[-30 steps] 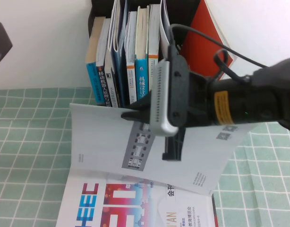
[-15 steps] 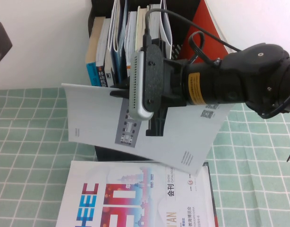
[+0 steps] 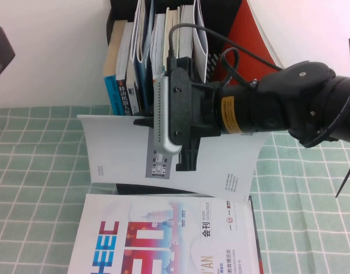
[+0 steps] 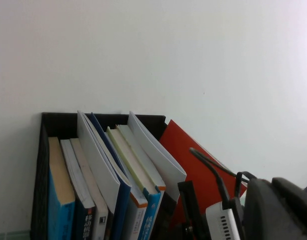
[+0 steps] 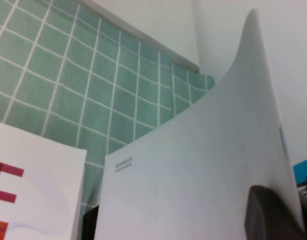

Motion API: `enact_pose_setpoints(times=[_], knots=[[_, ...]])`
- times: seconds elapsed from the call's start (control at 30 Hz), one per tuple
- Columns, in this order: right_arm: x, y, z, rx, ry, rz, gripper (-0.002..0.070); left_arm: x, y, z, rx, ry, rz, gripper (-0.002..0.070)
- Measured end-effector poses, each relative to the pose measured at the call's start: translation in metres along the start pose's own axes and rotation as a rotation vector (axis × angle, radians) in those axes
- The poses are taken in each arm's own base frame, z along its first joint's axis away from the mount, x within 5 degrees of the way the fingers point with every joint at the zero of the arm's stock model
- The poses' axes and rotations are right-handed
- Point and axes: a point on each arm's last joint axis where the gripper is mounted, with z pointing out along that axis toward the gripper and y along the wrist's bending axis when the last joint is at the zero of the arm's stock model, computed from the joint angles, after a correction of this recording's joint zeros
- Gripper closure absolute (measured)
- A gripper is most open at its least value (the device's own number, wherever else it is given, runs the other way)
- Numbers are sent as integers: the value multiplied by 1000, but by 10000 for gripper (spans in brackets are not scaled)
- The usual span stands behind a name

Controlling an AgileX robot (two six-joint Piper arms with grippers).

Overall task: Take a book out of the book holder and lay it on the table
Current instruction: Place the picked book on the book

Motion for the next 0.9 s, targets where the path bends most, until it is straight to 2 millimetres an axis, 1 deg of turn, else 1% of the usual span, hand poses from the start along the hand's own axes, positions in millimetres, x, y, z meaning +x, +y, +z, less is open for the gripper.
enact_pose_setpoints(times=[0.1,0.33,0.43,0.6,0.7,0.9], knots=[[4,6,1,-20,8,27,664,0,0,0,0,0,-2,678],[13,31,4,-126,-7,98,664,0,0,0,0,0,-2,678],[11,40,6,-155,-10,131,664,0,0,0,0,0,-2,678],[-3,54,14,-185,-18,137,664,0,0,0,0,0,2,678],[-12,61,18,-200,-19,188,664,0,0,0,0,0,2,678],[-9,75,20,-234,12,323,664,0,0,0,1,0,2,678]])
